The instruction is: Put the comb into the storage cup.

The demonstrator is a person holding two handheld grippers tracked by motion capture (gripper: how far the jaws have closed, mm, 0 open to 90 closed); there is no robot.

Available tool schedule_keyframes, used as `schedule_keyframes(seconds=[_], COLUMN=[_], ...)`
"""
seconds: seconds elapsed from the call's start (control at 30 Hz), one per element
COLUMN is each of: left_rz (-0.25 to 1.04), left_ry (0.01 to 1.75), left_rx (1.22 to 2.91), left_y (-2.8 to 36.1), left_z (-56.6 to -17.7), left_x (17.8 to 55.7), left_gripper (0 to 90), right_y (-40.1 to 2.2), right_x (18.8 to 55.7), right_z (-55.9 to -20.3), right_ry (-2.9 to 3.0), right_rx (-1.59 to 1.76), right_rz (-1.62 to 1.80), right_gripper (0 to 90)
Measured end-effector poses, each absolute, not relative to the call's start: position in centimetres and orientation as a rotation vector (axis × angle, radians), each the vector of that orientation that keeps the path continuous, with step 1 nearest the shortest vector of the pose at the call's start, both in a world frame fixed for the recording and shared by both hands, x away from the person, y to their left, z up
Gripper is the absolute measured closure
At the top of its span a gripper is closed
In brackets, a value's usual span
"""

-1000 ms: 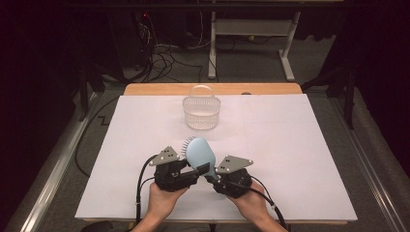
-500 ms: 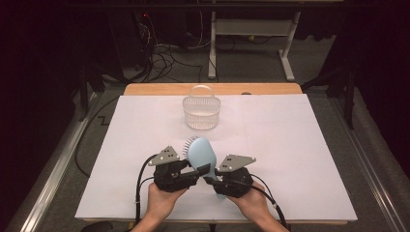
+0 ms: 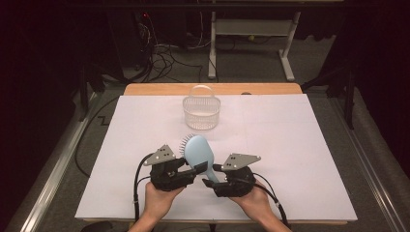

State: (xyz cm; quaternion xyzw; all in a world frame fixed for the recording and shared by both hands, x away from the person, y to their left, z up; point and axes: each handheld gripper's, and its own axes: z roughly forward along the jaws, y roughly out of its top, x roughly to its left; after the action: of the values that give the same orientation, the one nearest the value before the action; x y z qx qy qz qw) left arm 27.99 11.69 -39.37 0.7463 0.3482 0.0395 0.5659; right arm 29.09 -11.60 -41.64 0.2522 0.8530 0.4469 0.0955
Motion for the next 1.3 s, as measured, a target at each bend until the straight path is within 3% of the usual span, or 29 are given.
schedule_keyframes(seconds=[0.43,1.3], left_rz=[0.101,0.106], left_ry=[0.825,0.831], left_rx=[1.748,1.723], left_y=[12.0,12.7], left_z=[-39.3,-39.1], left_x=[28.1,28.1], left_gripper=[54.2,54.1], right_y=[-12.5,-18.9], right_x=[28.9,29.2], right_z=[-41.4,-40.9], right_ry=[2.515,2.328], right_rx=[0.702,0.875], right_rz=[1.365,1.405], right_gripper=[34.2,31.2])
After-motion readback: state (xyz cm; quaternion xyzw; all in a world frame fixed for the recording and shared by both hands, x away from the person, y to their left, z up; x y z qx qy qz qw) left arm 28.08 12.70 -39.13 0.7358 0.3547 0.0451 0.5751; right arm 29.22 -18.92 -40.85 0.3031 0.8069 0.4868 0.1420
